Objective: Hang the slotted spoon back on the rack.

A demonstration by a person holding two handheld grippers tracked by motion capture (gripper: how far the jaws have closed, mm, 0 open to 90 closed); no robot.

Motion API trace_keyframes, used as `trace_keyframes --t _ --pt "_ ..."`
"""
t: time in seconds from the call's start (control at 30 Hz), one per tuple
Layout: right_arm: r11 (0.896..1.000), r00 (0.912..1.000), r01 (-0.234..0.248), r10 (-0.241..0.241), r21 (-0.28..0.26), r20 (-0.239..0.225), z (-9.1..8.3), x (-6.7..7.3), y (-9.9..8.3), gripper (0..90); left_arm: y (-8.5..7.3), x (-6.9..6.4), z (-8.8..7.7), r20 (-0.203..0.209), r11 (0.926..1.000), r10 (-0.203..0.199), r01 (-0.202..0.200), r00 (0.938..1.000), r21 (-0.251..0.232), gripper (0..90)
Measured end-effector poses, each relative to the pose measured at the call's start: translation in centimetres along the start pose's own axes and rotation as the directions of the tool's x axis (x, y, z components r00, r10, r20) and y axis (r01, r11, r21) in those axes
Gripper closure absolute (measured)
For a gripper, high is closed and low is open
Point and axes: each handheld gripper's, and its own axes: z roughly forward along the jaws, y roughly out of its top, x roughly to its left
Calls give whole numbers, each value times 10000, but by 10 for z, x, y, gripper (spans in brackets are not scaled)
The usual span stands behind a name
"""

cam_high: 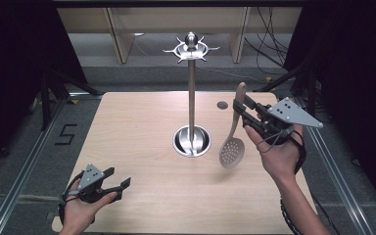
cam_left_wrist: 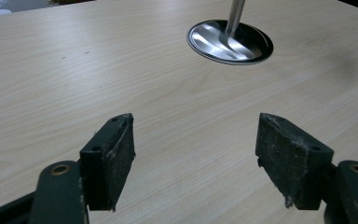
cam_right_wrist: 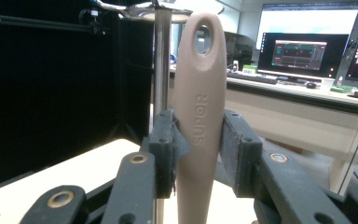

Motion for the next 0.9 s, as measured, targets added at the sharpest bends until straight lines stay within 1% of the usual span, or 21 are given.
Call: trace_keyframes --t 0.03,0.07,0.1,0.17,0.2,0.27,0.3,0.33,0.37,0.4,0.43,0.47,0.5,0.53,0.57,0.7,0.77,0.8,0.83,0.87,0.9 --pt "10000 10000 -39 39 6 43 1 0 0 684 0 2 1 132 9997 218 -217 9997 -81 278" --pt "9999 9999 117 -116 -71 66 2 -1 1 684 0 1 1 125 9998 175 -174 9998 -79 278" --pt "9999 9999 -120 120 -9 30 3 1 1 684 0 1 1 113 9999 146 -145 9998 -71 278" --pt "9998 9998 -177 177 24 29 4 2 2 684 0 1 1 120 9999 156 -155 9998 -76 278" --pt "10000 10000 -70 70 -21 27 6 1 3 685 0 1 1 111 9999 148 -147 9998 -83 278" --pt "9999 9999 -119 119 -13 29 6 2 3 685 0 -1 0 -12 10000 -83 83 10000 -8 278" --pt "10000 9999 -62 63 -28 85 6 1 3 684 0 0 0 -33 10000 -32 32 10000 3 277" --pt "9997 9997 -243 243 -6 21 7 2 3 685 0 0 0 -35 10000 -18 18 10000 11 276" --pt "9999 9999 -99 100 -48 99 7 1 3 684 0 0 0 -28 10000 -5 5 10000 7 276" --pt "9997 9997 -230 230 20 104 7 2 3 684 0 0 0 -20 10000 7 -7 10000 5 275" --pt "9997 9997 -230 230 20 104 7 2 3 684 0 0 0 -12 10000 5 -5 10000 5 275" --pt "9998 9997 -198 198 -6 124 8 2 3 684 0 0 0 9 10000 44 -44 10000 -13 275" --pt "9996 9995 -284 285 -32 165 8 2 3 684 1 1 1 85 9998 187 -187 9998 -63 275" --pt "9997 9997 -224 225 -25 131 8 1 3 684 0 0 0 7 10000 17 -17 10000 -12 275" --pt "9997 9996 -243 243 -27 120 9 1 3 684 0 0 0 -10 10000 -5 5 10000 8 275" --pt "9997 9996 -257 258 -35 139 10 1 4 684 0 2 2 104 9998 160 -159 9998 -89 273" --pt "9997 9995 -230 230 12 226 11 1 5 684 0 1 2 111 9999 50 -49 9999 -92 269" --pt "9997 9995 -230 230 12 226 11 1 5 684 0 1 2 123 9999 81 -80 9999 -94 269" --pt "9998 9996 -176 178 -99 216 12 1 5 684 0 1 2 128 9999 67 -66 9999 -94 268" --pt "9992 9990 -392 393 -39 214 12 3 5 684 0 1 2 129 9999 77 -76 9999 -92 268" --pt "9994 9992 -329 331 -65 211 13 3 5 684 0 1 2 123 9999 68 -67 9999 -94 267"
